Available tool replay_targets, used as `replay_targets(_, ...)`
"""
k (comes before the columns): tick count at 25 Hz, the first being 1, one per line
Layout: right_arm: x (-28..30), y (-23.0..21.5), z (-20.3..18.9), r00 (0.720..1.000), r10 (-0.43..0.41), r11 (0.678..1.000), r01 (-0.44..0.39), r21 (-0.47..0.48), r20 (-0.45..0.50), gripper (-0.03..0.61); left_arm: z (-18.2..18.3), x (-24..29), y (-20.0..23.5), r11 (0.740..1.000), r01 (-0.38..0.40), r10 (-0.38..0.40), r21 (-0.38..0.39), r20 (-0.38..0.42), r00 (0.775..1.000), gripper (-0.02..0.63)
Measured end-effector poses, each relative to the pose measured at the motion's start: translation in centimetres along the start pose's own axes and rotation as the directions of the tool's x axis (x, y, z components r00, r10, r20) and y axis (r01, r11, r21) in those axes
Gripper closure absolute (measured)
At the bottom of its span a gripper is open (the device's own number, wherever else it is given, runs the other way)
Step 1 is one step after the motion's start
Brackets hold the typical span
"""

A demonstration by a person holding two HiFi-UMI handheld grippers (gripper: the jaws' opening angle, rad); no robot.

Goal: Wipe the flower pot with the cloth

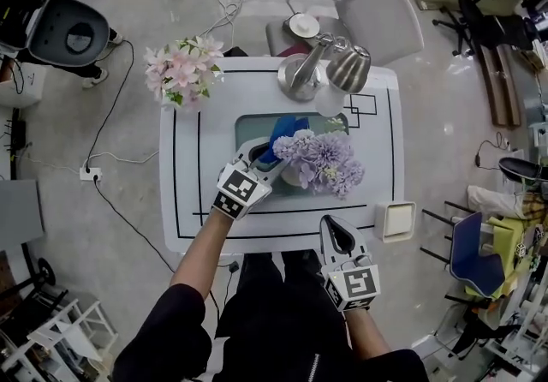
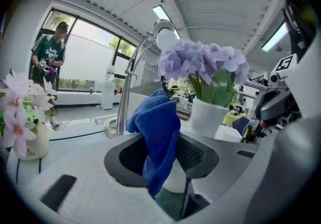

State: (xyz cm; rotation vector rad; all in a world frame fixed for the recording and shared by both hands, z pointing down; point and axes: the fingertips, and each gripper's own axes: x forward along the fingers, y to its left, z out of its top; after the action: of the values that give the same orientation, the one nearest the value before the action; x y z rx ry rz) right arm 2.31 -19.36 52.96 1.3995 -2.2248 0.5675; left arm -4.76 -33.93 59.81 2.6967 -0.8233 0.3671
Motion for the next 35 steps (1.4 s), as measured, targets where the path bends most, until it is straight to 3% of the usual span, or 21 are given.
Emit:
replay_targets(6, -0.6, -1.3, -0.7, 0.999, -0.042, 0.999, 0.042, 0.022, -0.011, 0.571, -1.6, 2.0, 0.4, 0.999, 0.032, -0.031, 0.015, -0.04, 0.999, 0.457)
replay_targets(10, -0.7, -1.4, -0.9, 0.999, -0.053, 0.998, 0.053, 0.033, -0.011, 0.571, -3.2, 2.5, 1.4, 1.0, 0.008, -0.008, 0.004, -0.073, 0.997, 0.457)
replay_targets(15, -0.9, -1.0, -1.2, 0.999, -0.054, 0.998, 0.054, 0.033, -0.009, 0.571, -6.4, 1.8, 3.2, 0.997, -0.075, 0.072, -0.013, -0.179, 0.981, 0.457)
replay_targets(20, -1.1, -0.7, -1.3, 0.999, -0.032, 0.999, 0.032, 0.022, -0.003, 0.571, -4.5, -2.3, 3.5, 0.98, -0.19, 0.185, -0.051, -0.084, 0.979, 0.457)
replay_targets(26, -1.0, -0.3, -1.4, 0.999, 0.04, 0.999, -0.04, 0.009, 0.006, 0.571, -2.1, -6.7, -0.6, 0.958, -0.269, 0.272, -0.097, 0.013, 0.962, 0.457)
replay_targets(35, -2.9, -2.9, -1.4, 0.993, 0.117, 0.993, -0.116, -0.034, 0.012, 0.571, -5.3, -4.8, -5.7, 0.916, -0.339, 0.337, -0.216, -0.048, 0.94, 0.457)
